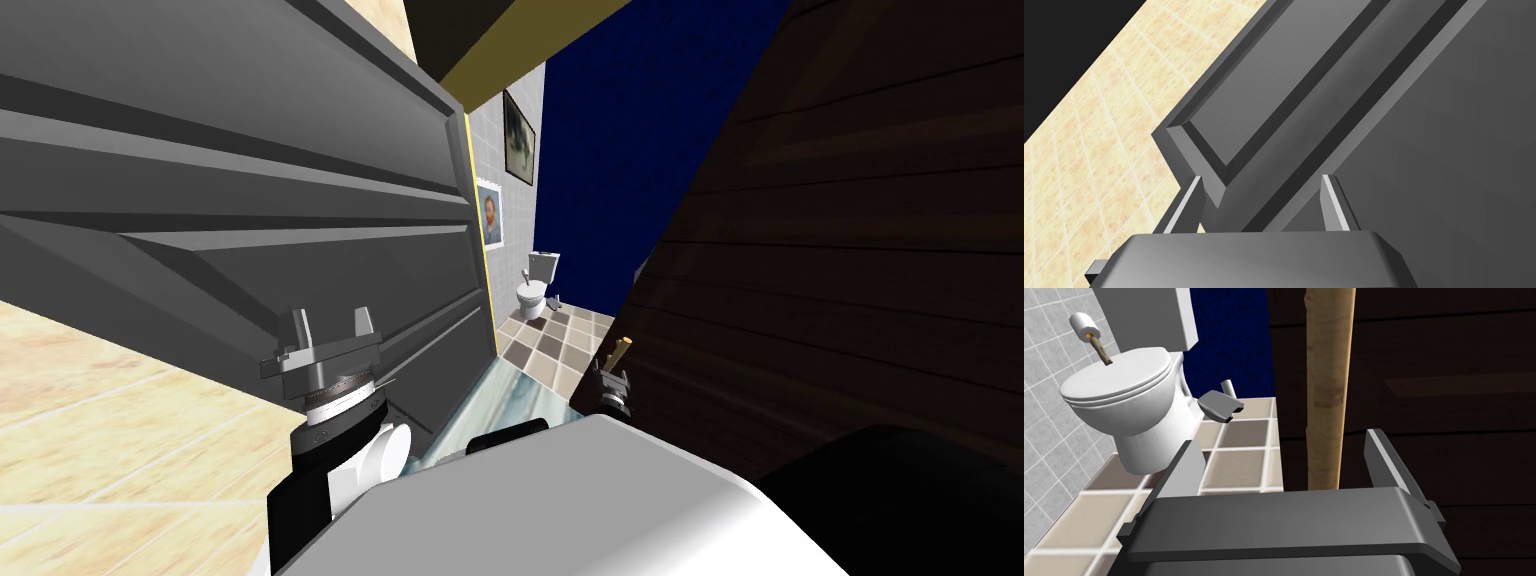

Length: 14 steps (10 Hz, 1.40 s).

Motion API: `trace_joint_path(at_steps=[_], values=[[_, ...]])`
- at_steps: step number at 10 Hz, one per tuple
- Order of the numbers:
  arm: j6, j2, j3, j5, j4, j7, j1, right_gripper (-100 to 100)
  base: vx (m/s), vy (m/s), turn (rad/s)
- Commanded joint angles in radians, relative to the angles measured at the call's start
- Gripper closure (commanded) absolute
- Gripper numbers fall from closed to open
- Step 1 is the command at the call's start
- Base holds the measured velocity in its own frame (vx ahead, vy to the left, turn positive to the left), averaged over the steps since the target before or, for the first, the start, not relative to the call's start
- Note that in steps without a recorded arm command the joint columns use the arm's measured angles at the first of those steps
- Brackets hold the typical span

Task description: Pull the door open

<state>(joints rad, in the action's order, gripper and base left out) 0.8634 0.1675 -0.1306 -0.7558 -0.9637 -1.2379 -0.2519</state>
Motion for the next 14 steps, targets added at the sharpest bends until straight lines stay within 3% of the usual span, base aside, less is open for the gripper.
trace_joint_path(at_steps=[1, 5, 6, 7, 12, 14], values=[[0.000, 0.026, -0.009, -0.007, 0.019, -0.029, -0.001, -100, 0.139, -0.038, 0.073], [0.007, 0.080, -0.027, -0.020, 0.078, -0.088, 0.009, -100, 0.082, -0.093, 0.060], [0.001, 0.073, -0.025, -0.019, 0.057, -0.076, 0.000, -100, 0.028, -0.062, 0.020], [0.001, 0.073, -0.025, -0.019, 0.057, -0.076, 0.000, 100, -0.005, 0.007, -0.013], [0.001, 0.073, -0.025, -0.019, 0.057, -0.076, 0.000, 100, -0.006, 0.008, -0.006], [-0.001, 0.085, -0.004, -0.007, 0.057, -0.097, -0.005, 100, -0.093, 0.118, -0.007]])
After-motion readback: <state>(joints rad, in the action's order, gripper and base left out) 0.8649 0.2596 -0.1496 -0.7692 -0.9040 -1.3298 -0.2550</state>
